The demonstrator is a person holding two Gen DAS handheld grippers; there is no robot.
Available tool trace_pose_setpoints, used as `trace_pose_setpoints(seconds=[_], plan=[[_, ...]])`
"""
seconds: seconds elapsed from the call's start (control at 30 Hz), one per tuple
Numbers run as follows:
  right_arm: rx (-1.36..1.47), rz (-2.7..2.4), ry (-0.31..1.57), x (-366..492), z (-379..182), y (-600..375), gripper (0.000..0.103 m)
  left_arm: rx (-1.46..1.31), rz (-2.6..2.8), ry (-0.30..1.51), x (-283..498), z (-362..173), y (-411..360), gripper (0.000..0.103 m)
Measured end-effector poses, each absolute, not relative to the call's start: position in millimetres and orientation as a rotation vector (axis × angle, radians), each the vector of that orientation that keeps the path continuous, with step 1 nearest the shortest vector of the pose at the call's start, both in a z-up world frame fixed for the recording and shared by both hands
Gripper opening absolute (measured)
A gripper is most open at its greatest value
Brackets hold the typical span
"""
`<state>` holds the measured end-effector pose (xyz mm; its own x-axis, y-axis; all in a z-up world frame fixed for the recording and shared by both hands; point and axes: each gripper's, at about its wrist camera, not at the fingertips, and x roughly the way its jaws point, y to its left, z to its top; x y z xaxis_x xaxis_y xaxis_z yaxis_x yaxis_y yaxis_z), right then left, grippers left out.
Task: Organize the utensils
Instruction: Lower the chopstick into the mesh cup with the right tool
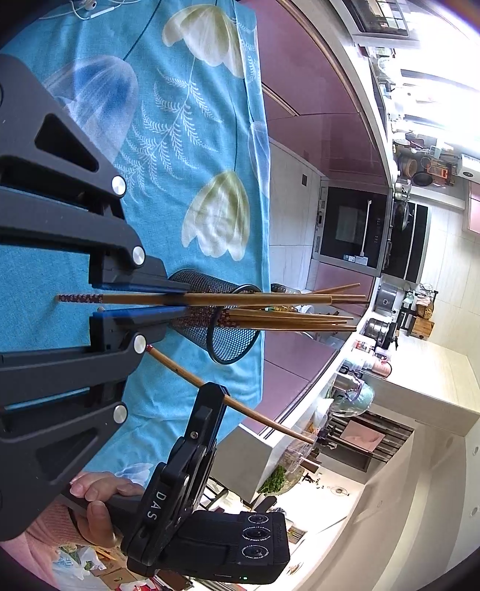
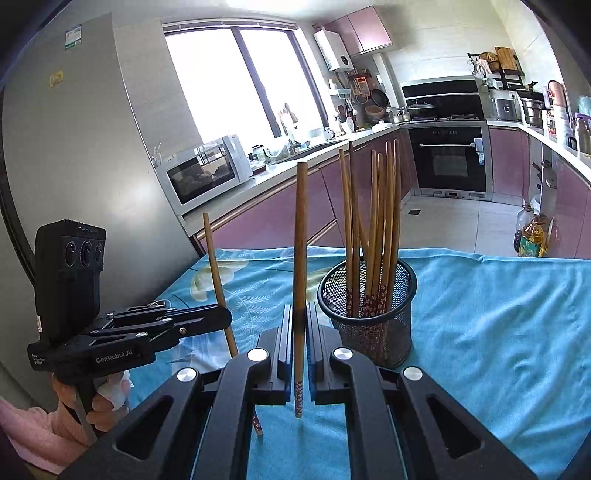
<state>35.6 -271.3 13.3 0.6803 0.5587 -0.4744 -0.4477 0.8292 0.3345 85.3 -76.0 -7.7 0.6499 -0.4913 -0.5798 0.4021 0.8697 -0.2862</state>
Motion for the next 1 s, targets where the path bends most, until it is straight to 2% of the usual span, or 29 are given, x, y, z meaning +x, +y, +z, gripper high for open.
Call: trace_pose_setpoints(seconds=[1.0], plan=[[0.188, 0.553, 0.542, 32, 34, -281, 0.006, -0.107, -0.518, 0.652, 90, 8, -87, 0.008]])
